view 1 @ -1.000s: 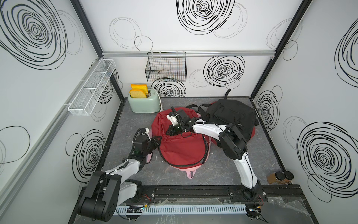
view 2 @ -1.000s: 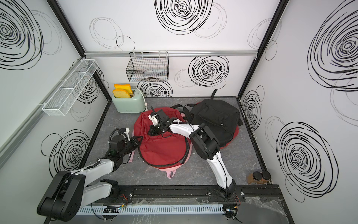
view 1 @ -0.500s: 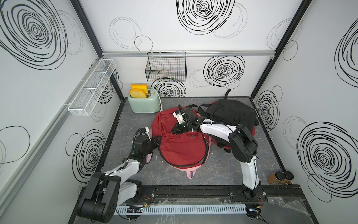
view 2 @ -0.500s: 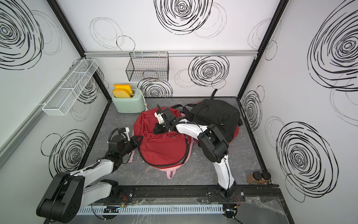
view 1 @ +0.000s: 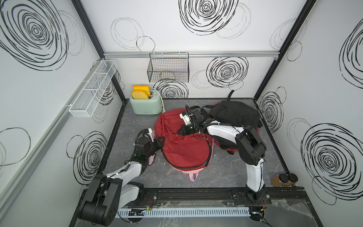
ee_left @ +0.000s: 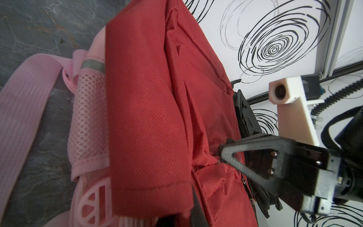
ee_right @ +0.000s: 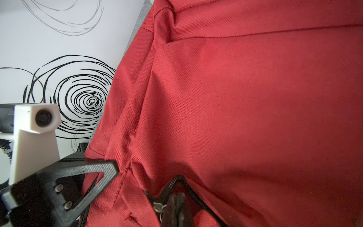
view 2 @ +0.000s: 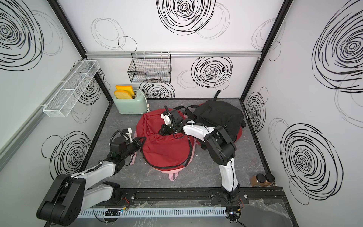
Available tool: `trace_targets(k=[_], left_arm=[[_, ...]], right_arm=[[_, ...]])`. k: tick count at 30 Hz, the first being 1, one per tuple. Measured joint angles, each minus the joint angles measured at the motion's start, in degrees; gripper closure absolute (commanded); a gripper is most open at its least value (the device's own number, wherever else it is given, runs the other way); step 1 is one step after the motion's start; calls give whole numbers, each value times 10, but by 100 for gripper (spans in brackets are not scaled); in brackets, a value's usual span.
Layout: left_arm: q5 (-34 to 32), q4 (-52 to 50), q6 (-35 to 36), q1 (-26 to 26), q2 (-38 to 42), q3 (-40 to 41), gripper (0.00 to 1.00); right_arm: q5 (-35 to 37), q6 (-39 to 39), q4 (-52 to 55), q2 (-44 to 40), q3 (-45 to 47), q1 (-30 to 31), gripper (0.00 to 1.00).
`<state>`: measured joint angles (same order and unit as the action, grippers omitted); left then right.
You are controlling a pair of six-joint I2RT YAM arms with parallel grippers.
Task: Zip up the backpack
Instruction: Zip the zipper on the backpack.
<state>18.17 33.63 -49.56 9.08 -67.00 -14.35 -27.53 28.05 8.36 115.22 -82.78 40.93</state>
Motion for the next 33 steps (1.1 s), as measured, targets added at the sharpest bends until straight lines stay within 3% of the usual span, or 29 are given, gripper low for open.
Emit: trace_targets(k=[6,7,11,14,16,26,33], left_arm=[[3,-1,0,2,0,0,99],[3,-1,0,2,-1,0,94],[11,2,0,2,-4,0,56],[19,9,1,7,-10,0,43],[21,11,2,11,-11,0,41],[-10,-12,25,33,-42,-17,63],[-34,-38,47,48,-70,-39,95]], right_arm=[[-7,-11,-1,18,-23,5,100],[-8,-13,-2,28,-32,8,100],[-23,-18,-16,60,-52,27,100],[-35,-18,-25,77,-60,42,100],[-39,-19,-28,84,-67,50,100],[-52,-19,-40,87,-73,58,100],[-57,-19,-42,87,-73,58,100]])
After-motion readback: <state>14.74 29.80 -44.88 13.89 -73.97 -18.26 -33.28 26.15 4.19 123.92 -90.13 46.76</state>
